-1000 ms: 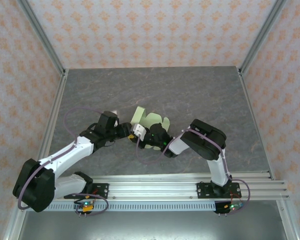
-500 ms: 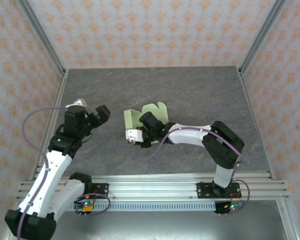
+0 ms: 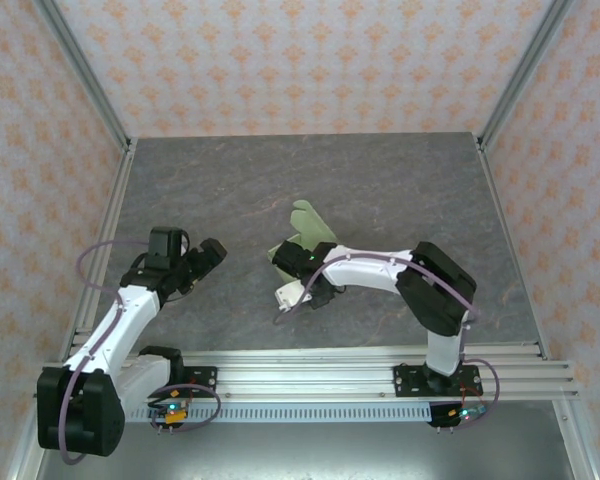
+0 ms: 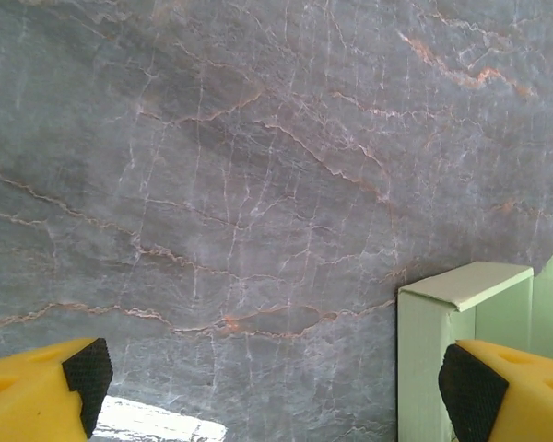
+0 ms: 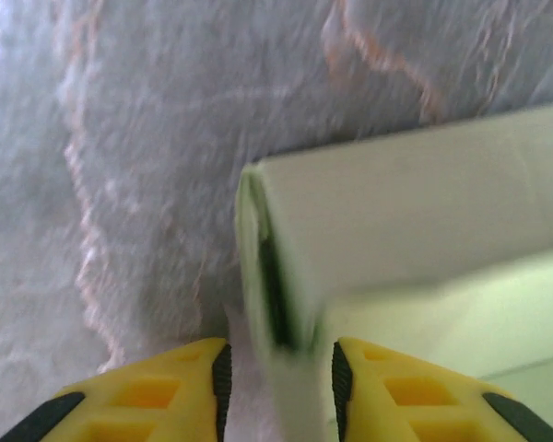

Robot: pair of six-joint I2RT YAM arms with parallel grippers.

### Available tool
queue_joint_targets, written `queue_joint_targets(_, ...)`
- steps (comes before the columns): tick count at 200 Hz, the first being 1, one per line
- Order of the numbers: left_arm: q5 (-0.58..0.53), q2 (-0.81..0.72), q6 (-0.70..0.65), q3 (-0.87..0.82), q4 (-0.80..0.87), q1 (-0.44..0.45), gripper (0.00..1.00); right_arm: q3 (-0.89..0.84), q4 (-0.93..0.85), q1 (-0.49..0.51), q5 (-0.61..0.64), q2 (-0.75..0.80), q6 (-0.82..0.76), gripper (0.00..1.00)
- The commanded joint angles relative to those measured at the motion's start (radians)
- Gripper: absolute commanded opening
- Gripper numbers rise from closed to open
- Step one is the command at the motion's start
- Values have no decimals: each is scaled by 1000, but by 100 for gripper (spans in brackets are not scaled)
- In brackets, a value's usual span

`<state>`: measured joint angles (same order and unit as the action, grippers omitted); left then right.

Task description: Fold the paper box

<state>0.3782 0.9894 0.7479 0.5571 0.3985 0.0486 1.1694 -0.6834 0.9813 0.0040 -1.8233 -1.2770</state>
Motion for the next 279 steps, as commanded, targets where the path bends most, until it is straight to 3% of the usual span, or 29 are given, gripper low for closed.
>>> queue_joint_targets(1,-18,4,-24,38,-43,40,95,-53,-36,1,9,153,26,38)
queue_joint_targets(48,-147,120,-66,109,-143,171,94,-208,134,67,-85,497,174,42)
queue_joint_targets(62,-155,193,-44,107,-221,188,94,-290,304,107,-98,612,293,42)
queue_joint_targets(74,-115,261,-33,97,-324,198,93,-406,556,149,-50,718,454,40)
queue_joint_targets(85,-60,323,-27,97,-406,207,91,-538,866,180,96,799,713,40)
queue_joint_targets(96,-4,385,-41,119,-444,219,87,-598,996,184,318,856,1183,45)
queue_joint_targets(101,22,410,-59,137,-446,226,85,-594,940,184,457,874,1412,47)
queue_joint_targets(106,43,434,-81,154,-439,236,84,-565,786,184,555,895,1739,44)
queue_joint_targets(116,64,467,-134,186,-407,260,84,-510,464,184,602,898,2197,41)
queue_joint_targets(132,53,490,-203,210,-370,296,83,-527,354,205,582,866,2509,41)
queue_joint_targets(150,37,497,-239,190,-396,310,83,-579,383,238,580,812,2711,41)
queue_joint_targets(182,85,552,-250,189,-435,312,78,-494,325,273,567,651,2833,43)
queue_joint_targets(210,90,568,-246,174,-443,316,71,-484,428,282,539,540,2838,42)
queue_joint_targets(251,98,563,-239,137,-452,330,59,-452,484,271,546,425,2766,39)
queue_joint_targets(279,117,550,-219,101,-471,362,52,-460,560,208,474,390,2659,38)
